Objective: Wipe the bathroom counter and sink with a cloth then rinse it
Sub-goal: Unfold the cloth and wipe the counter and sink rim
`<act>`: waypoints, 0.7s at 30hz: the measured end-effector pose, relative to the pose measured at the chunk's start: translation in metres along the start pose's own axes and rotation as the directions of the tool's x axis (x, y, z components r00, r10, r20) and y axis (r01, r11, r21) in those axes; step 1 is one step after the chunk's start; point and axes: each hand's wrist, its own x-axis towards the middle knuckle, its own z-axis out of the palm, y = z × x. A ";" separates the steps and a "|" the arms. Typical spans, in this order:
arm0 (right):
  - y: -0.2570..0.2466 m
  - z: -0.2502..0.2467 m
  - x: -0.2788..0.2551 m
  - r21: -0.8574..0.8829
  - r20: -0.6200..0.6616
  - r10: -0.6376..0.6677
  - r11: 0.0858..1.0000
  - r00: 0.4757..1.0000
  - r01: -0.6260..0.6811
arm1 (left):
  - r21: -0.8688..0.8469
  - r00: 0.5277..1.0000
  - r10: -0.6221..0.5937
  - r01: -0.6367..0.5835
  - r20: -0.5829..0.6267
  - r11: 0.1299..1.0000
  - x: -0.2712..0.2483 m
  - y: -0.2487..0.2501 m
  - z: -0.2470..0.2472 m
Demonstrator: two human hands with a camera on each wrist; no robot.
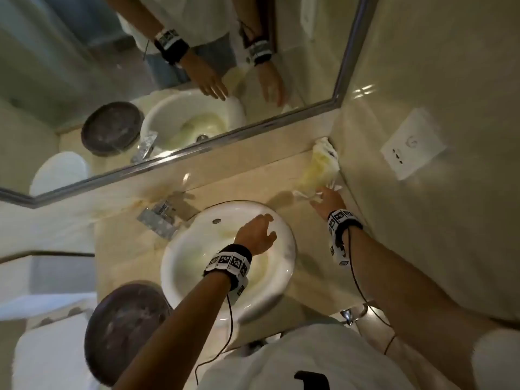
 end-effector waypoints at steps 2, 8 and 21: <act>-0.004 0.001 0.010 -0.042 0.020 -0.010 0.999 1.000 0.011 | -0.003 0.999 -0.049 0.049 0.012 0.999 -0.002 0.000 0.001; -0.004 0.024 0.043 -0.104 0.059 -0.055 0.993 0.997 0.061 | -0.018 0.993 -0.119 0.119 0.011 0.993 -0.015 -0.008 0.004; -0.081 -0.028 0.045 0.238 -0.362 -0.025 0.964 0.932 0.118 | 0.037 0.987 -0.142 0.145 -0.077 0.989 -0.023 -0.030 -0.025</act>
